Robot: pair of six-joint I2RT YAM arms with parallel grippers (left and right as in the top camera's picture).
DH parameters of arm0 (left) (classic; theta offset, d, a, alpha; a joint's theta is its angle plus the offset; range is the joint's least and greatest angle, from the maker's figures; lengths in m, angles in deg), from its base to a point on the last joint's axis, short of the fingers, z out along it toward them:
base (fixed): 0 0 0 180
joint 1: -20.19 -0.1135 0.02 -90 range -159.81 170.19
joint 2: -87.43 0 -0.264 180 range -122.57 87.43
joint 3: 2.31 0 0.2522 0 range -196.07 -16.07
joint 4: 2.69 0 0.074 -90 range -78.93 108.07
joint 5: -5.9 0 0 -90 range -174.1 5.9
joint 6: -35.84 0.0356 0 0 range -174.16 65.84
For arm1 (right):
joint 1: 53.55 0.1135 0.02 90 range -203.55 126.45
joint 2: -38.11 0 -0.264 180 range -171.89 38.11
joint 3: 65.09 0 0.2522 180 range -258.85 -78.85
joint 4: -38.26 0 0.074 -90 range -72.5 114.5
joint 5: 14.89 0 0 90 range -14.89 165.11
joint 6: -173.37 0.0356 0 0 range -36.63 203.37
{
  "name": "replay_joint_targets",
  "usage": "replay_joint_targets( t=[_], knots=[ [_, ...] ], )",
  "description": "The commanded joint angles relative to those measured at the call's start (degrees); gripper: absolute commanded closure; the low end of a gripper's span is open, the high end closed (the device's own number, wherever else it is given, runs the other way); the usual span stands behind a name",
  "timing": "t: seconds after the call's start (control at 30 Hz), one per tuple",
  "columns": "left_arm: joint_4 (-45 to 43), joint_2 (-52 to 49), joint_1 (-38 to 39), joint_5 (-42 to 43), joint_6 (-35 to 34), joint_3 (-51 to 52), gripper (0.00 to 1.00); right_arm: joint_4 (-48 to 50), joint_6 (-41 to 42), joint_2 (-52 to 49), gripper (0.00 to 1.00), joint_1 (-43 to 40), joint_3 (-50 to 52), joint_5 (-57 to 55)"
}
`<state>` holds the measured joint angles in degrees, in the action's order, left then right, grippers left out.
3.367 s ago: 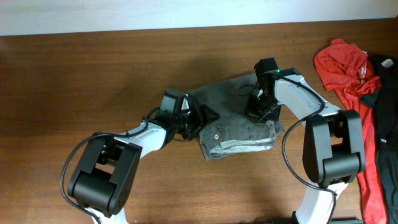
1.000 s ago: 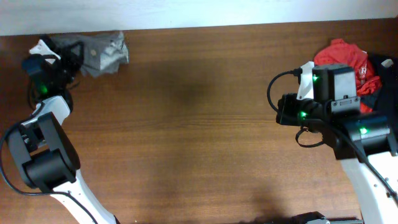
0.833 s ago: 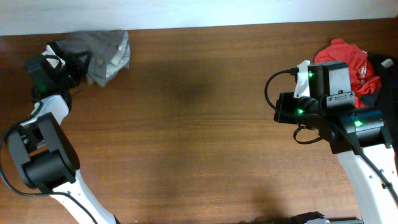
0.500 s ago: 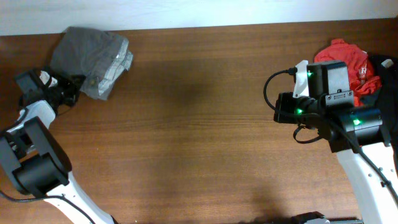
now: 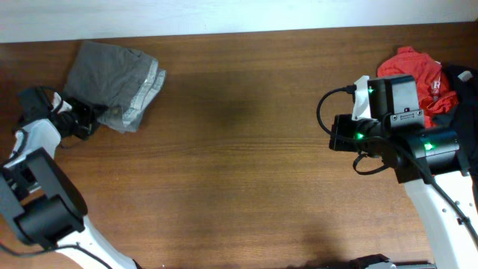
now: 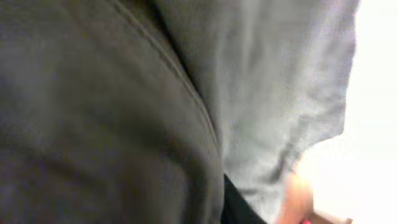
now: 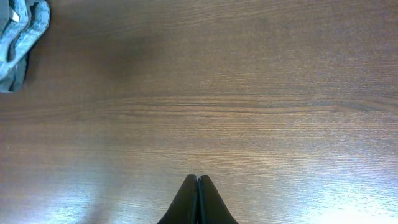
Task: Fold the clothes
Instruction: 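Lower the shorts at the table's top-left corner and release with left gripper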
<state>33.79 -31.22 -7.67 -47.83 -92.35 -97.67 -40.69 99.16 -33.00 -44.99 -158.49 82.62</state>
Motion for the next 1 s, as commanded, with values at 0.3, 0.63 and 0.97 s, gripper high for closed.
replay_joint_targets(
  t=[0.3, 0.63, 0.97],
  knots=[
    [6.6, 19.0, -1.8, -0.3, 5.4, -0.2, 0.02, -0.4, -2.1, 0.0, 0.96, 0.0, -0.1, -0.5],
    [3.3, 19.6, 6.7, -13.5, 48.6, -0.2, 0.98, -0.4, -2.1, 0.0, 0.96, 0.0, -0.1, -0.5],
    [-20.0, 2.8, 14.6, -39.1, 55.8, -0.2, 1.00, -1.5, -1.8, 0.0, 0.95, 0.0, -0.1, 1.9]
  ],
)
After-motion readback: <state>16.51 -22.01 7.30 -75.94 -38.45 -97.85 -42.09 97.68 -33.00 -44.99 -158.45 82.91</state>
